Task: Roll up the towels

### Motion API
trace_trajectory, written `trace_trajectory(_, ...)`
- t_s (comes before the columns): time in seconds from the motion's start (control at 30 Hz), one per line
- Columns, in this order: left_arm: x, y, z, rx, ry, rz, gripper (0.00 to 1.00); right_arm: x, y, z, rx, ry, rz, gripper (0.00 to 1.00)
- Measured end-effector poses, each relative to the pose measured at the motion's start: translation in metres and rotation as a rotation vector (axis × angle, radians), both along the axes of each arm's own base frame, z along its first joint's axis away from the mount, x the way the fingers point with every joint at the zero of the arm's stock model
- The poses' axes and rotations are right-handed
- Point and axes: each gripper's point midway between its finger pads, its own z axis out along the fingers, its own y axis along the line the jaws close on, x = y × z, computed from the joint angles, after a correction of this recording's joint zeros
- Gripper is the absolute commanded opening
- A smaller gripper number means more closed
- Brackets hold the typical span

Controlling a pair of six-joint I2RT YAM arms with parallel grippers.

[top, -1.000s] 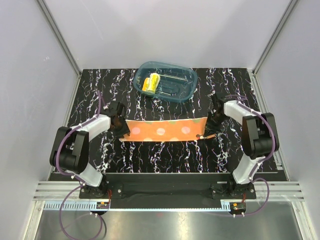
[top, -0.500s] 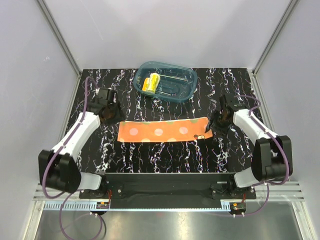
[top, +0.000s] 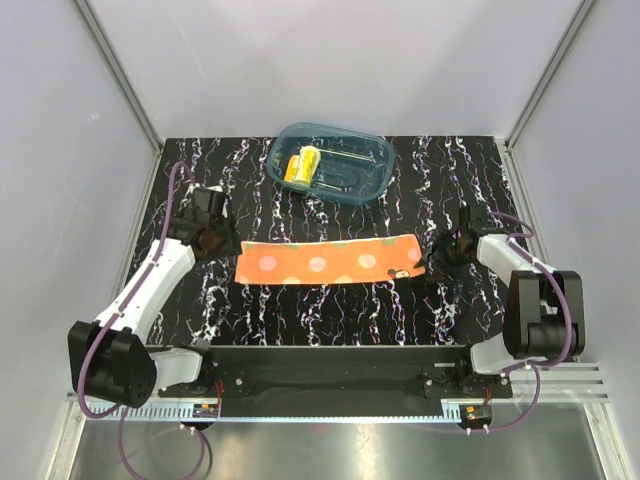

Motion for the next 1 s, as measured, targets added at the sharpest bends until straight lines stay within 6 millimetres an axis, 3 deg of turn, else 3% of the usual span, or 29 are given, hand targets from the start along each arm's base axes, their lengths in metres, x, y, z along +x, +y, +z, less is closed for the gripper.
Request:
trace_trajectory(0.37,0.0,0.001,0.0,0.008,0.0,-0.007,0.54,0.014,0.003,-0.016,0.054,-0.008,-0.011,0.54)
trace_trajectory(0.73,0.0,0.002,0.0,0.011,0.0,-0.006,0.53,0.016,0.004,-0.024,0.109,-0.022,-0.02,0.38)
trace_trajectory(0.83,0.0,0.002,0.0,0.011,0.0,-0.006,0.53,0.016,0.003,-0.025,0.11,-0.02,-0.023,0.28)
trace_trajectory(1.0,0.0,0.002,-0.001,0.012,0.003,-0.005,0.53,0.015,-0.001,-0.029,0.102,-0.01,-0.029,0.0)
